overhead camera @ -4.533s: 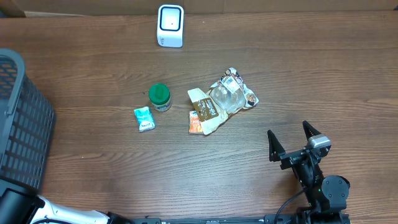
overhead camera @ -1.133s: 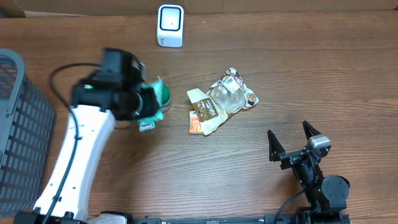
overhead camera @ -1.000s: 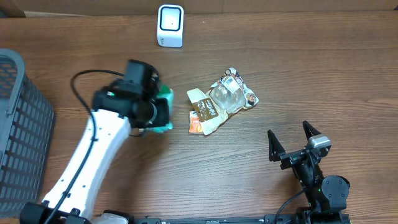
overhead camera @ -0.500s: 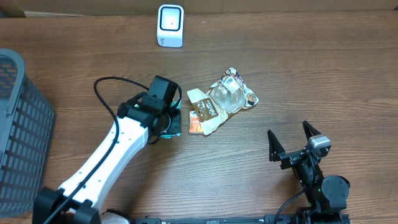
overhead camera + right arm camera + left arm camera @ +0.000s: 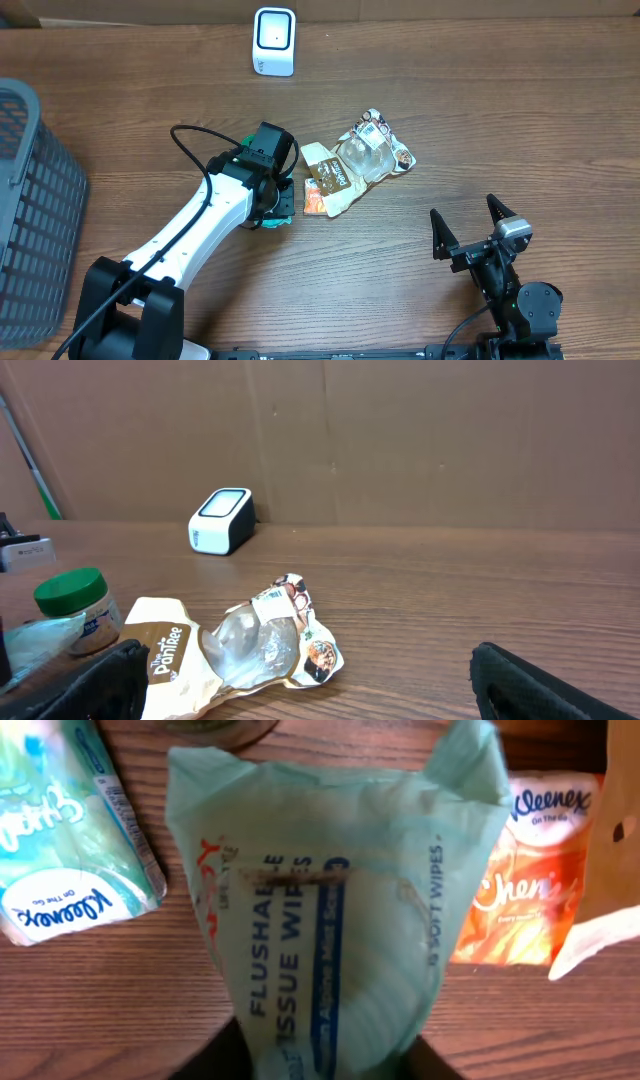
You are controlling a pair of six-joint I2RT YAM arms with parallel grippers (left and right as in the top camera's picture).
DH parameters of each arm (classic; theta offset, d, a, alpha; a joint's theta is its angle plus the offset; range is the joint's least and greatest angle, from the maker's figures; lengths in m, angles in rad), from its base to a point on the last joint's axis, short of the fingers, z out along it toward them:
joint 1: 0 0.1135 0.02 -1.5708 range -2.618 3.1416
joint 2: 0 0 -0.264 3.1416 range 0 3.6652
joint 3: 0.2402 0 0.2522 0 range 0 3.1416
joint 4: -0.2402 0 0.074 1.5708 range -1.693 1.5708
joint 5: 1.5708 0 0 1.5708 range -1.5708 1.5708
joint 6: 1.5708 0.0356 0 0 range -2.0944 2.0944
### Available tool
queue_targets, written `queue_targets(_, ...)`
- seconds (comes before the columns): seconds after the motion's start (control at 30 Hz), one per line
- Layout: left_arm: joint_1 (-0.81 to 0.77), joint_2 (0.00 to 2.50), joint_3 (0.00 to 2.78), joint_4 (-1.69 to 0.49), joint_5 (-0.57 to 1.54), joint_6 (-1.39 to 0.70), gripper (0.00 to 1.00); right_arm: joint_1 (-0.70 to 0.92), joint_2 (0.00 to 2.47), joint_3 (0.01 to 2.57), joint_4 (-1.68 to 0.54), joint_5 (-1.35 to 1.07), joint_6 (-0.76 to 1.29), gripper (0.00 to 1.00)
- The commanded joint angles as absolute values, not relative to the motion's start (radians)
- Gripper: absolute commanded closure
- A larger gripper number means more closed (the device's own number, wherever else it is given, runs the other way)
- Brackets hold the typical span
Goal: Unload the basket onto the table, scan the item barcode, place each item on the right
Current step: 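Carry the wipes pack past the scanner and set it on the table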
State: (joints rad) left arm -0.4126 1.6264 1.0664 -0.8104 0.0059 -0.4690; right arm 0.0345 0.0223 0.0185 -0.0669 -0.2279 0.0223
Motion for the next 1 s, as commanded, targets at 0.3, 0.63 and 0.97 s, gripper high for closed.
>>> queue_targets(0.3,-0.413,1.627,1.159,-0.832,0.072,-0.450,0.49,0.041,0.016,0.008,-0.061,-0.221,0.023,0.00)
queue_targets(0.63,-0.412,1.627,1.292,-0.939,0.070,-0.389,0.36,0.041,0.016,0.008,-0.061,-0.221,0.023,0.00)
queue_targets(0.97,-0.303,1.627,1.593,-1.130,0.071,-0.263,0.21,0.041,0.016,0.008,-0.061,-0.221,0.023,0.00)
